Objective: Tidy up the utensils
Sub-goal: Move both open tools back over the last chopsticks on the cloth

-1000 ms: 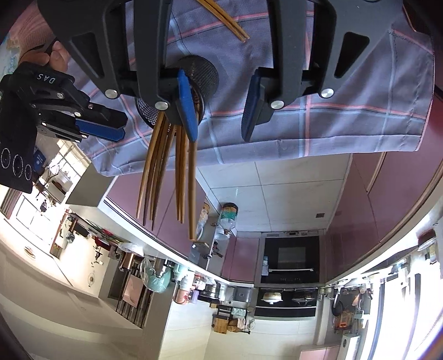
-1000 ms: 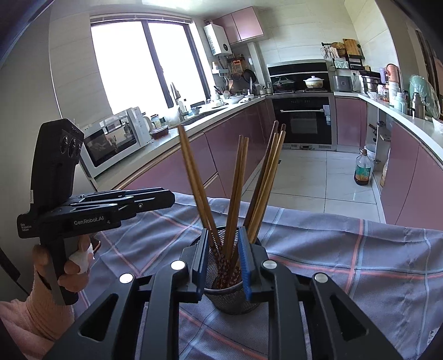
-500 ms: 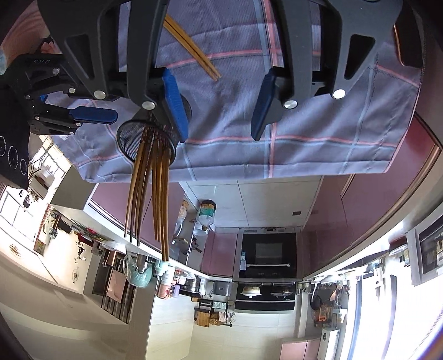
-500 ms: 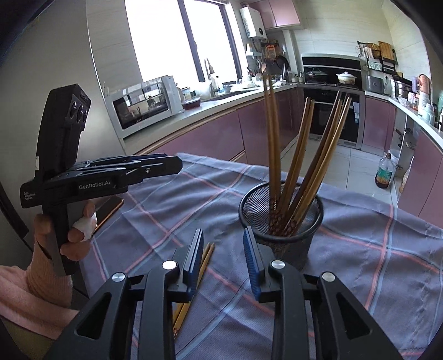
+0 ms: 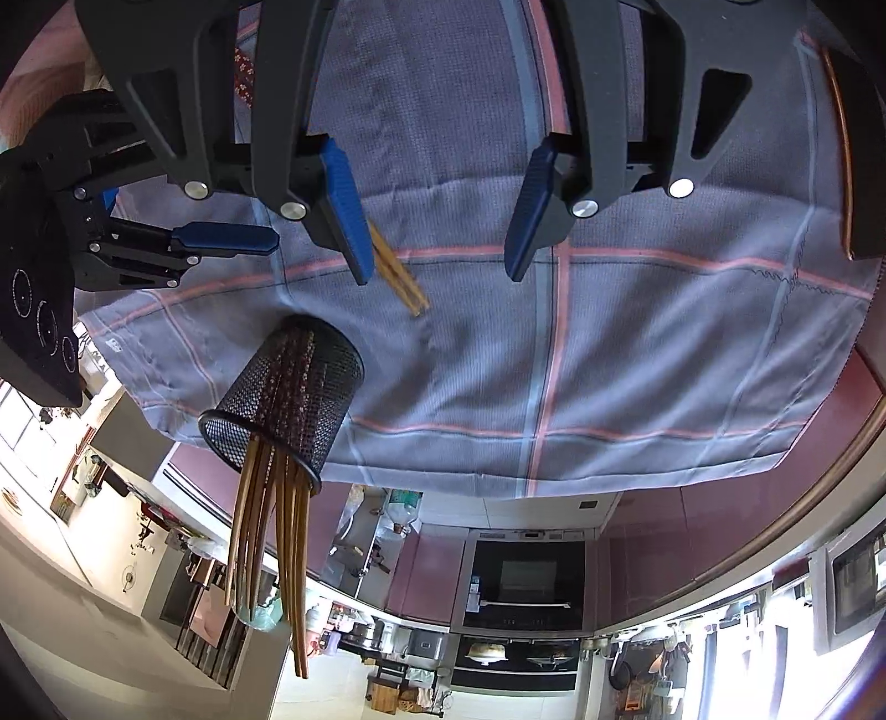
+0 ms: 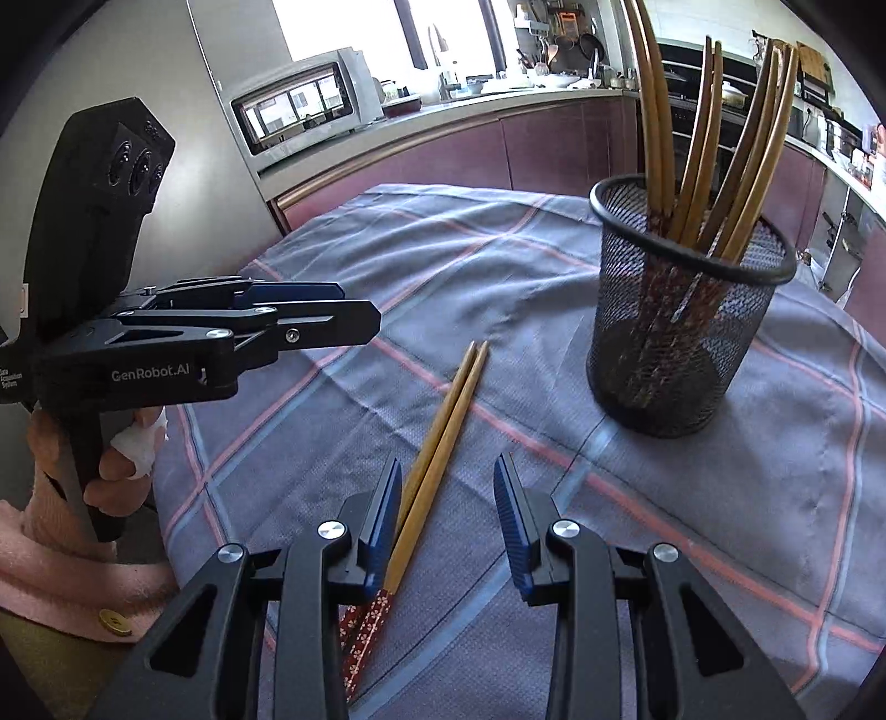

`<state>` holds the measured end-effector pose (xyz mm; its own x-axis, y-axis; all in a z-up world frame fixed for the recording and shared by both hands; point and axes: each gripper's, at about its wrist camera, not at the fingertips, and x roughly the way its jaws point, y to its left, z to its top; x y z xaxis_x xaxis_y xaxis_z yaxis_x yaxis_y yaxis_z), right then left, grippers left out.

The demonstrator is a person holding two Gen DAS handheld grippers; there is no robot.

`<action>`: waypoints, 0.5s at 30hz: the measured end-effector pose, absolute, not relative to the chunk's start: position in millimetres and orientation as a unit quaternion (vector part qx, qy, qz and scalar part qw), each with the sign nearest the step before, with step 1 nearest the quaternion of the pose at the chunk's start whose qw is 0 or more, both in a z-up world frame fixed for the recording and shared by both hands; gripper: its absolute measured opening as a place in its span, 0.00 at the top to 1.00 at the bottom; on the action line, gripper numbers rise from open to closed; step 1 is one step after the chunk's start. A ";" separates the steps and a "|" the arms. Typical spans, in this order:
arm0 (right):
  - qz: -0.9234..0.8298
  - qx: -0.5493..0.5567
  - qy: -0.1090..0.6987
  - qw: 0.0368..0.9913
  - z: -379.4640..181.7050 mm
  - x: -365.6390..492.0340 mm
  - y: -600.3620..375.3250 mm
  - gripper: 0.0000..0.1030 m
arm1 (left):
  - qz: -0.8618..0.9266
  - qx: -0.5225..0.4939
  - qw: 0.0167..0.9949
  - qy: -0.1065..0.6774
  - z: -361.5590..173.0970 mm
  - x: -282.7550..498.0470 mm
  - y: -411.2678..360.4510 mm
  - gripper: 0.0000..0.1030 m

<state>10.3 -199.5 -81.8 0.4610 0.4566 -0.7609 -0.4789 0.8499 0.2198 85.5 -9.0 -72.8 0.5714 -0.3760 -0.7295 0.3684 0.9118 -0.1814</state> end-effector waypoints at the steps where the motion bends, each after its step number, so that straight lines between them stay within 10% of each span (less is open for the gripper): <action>1: 0.274 -0.012 0.444 0.853 -83.3 9.7 -198.9 0.68 | -0.210 -0.006 0.885 0.414 -75.7 83.7 -8.1 0.53; 15: 0.261 -0.020 0.451 0.853 -91.5 5.3 -192.5 0.70 | -0.207 -0.003 0.882 0.423 -85.7 73.0 -10.6 0.52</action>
